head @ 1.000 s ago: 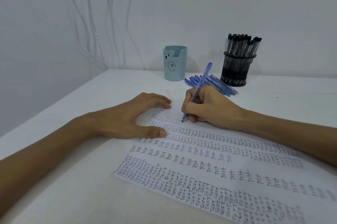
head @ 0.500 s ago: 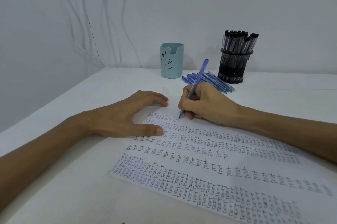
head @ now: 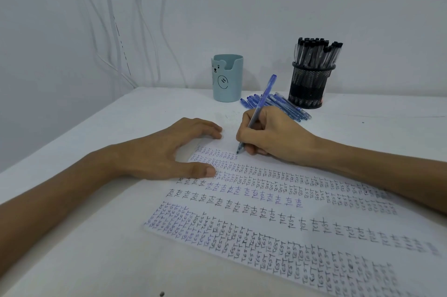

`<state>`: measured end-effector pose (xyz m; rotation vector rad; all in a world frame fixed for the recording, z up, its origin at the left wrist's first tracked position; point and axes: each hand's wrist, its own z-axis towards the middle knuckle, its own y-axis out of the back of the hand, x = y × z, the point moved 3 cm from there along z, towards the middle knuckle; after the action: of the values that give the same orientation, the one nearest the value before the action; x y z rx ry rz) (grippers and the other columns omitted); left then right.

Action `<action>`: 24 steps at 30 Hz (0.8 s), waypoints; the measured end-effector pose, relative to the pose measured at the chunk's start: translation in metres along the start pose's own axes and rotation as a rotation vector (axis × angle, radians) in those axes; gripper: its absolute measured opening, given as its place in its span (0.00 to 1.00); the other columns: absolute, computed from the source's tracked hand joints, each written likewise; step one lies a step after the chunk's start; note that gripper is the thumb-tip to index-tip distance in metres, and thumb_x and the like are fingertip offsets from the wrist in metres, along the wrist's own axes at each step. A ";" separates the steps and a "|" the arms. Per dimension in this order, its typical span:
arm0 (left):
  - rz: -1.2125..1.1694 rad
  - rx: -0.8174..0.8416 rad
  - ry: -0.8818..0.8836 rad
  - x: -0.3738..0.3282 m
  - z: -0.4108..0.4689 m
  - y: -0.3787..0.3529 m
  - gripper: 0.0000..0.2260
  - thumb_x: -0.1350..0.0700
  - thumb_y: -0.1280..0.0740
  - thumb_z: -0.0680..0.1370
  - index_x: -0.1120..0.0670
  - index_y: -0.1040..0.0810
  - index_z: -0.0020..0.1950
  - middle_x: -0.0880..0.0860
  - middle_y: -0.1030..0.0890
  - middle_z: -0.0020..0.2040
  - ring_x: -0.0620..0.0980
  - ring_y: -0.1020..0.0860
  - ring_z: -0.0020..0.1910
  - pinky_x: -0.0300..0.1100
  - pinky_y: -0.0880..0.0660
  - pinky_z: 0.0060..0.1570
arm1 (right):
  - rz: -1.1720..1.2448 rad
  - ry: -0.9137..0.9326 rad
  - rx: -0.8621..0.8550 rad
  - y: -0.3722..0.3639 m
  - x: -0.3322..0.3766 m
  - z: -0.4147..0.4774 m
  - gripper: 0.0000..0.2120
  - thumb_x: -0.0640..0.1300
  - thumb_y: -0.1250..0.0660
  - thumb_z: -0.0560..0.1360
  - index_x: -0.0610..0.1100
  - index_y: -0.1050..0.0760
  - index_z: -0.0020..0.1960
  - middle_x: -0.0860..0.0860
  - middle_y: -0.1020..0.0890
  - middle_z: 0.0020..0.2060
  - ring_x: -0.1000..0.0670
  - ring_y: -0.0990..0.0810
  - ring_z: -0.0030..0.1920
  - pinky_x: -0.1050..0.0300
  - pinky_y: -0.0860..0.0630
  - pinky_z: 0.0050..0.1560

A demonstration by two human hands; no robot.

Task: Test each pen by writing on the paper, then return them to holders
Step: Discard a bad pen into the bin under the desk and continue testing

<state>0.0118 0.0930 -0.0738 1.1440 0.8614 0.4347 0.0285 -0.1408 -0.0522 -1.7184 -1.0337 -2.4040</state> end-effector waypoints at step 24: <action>-0.007 0.024 0.021 -0.006 -0.004 0.002 0.34 0.24 0.35 0.72 0.36 0.33 0.75 0.30 0.36 0.76 0.37 0.40 0.79 0.45 0.38 0.77 | 0.669 -0.165 -0.141 0.006 -0.001 0.007 0.13 0.49 0.43 0.86 0.39 0.30 0.54 0.36 0.15 0.38 0.42 0.15 0.32 0.62 0.19 0.32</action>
<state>0.0055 0.0922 -0.0701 1.1605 0.8909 0.4325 0.0372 -0.1422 -0.0486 -1.9253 -0.2171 -1.9584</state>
